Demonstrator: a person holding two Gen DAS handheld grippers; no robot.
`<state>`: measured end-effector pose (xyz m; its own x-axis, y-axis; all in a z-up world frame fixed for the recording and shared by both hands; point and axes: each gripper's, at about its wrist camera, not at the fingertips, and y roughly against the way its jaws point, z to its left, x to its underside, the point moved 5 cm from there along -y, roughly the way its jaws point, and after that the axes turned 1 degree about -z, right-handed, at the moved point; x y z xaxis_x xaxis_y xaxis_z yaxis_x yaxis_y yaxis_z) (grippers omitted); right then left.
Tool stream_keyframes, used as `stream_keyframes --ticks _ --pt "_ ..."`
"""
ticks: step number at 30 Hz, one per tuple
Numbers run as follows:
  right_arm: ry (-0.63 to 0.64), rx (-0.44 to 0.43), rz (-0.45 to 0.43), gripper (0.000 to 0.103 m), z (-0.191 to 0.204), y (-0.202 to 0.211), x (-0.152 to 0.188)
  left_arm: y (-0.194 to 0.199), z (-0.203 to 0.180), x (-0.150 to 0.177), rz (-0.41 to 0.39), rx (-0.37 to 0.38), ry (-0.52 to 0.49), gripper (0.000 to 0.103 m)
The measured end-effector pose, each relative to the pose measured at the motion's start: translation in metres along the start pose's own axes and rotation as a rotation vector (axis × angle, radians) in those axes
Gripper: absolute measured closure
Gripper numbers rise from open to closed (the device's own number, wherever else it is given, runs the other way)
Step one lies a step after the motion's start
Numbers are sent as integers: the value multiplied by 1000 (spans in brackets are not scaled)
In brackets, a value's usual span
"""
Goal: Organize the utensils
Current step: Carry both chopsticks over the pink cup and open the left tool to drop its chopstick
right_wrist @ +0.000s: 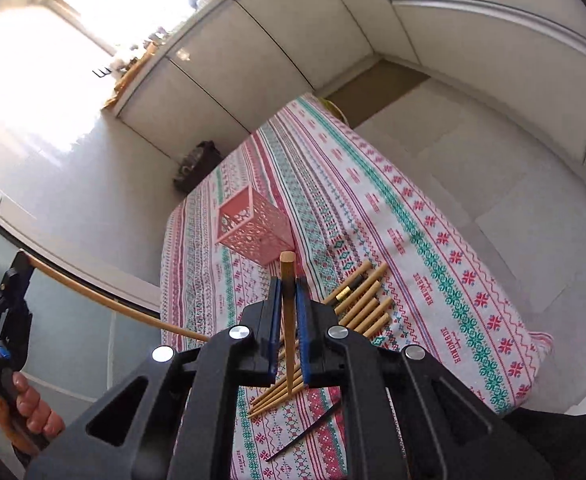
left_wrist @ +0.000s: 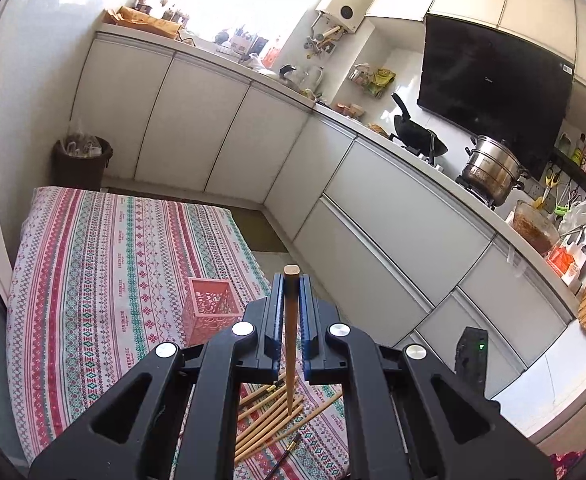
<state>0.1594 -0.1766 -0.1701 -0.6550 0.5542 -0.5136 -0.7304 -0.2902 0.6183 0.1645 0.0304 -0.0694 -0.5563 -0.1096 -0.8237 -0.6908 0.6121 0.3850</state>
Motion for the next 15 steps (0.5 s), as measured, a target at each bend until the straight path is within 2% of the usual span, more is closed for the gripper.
stream_keyframes --ticks 9,15 --pt "63 -10 -95 95 22 39 -41 -22 -18 -3 13 -42 -44 96" --pt "73 -33 -162 95 36 58 -80 -28 -22 -26 -29 -75 -59 96"
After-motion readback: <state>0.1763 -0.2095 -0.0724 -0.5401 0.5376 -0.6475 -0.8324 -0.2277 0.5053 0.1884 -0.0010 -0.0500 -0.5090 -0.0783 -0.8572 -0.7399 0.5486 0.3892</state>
